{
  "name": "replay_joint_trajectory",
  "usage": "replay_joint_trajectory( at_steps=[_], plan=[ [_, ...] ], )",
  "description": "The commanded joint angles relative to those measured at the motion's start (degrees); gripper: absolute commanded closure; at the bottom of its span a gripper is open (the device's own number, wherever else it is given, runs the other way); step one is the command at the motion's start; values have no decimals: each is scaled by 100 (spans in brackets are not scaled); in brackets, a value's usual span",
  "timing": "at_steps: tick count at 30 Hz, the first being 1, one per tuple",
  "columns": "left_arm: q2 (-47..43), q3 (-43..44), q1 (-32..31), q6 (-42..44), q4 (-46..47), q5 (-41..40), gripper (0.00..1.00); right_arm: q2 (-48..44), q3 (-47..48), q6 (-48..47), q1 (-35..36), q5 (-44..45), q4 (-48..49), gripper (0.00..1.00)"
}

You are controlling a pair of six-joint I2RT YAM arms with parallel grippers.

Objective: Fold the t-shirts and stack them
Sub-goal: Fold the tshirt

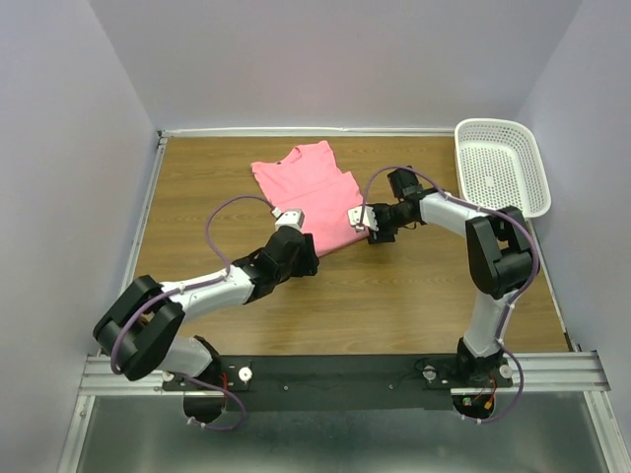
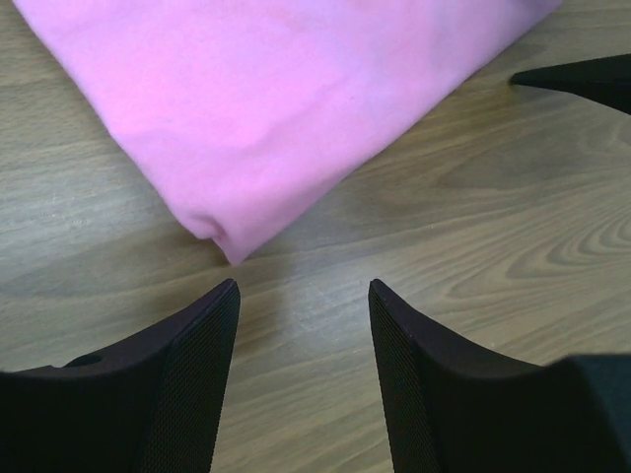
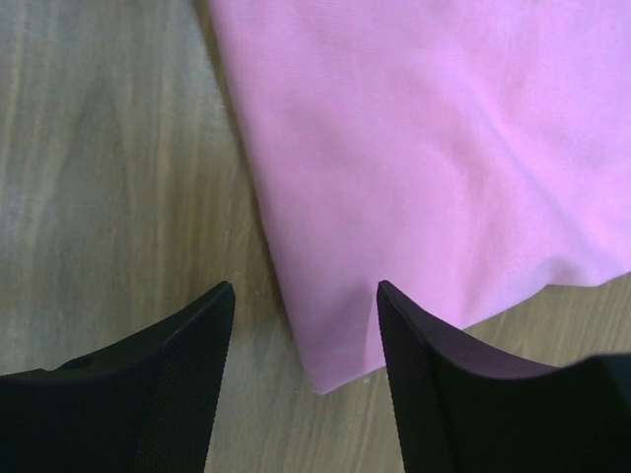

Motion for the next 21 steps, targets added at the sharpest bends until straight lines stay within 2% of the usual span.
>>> replay_joint_trajectory(
  at_steps=[1,4,8,11,12,13,14,15,16,18,21],
  plan=[
    [288,265,-35,27,162,-347,38,287,182,-89,-32,242,45,35],
    [341,572,-175,413,-250,-382,39,261,156,-98,-102,129,36,37],
    [-44,1327,-868,1290,-1339,-584,38,-46,147,-97,-489,-495,-87,36],
    [-116,2074,-1308,2520,-2113,-1014,37,14,567,-483,-647,-697,-884,32],
    [-142,2337,-1562,2871,-2367,-1259,36,84,700,-572,-656,-733,-1426,32],
    [-151,2435,-1695,3614,-2448,-1366,35,224,814,-729,-682,-803,-1658,32],
    [-177,2489,-1792,3961,-2501,-1506,34,286,972,-792,-691,-847,-1834,32],
    [-186,2446,-1862,4695,-2519,-1534,33,322,1000,-931,-691,-891,-2062,32],
    [-186,2367,-1863,4990,-2536,-1482,32,340,982,-994,-691,-918,-2100,32],
    [-29,1930,-1811,5465,-2493,-1507,28,366,930,-1108,-691,-1006,-2126,32],
    [287,1157,-1732,5739,-2065,-1428,31,445,991,-1109,-691,-1024,-2117,32]
  ],
)
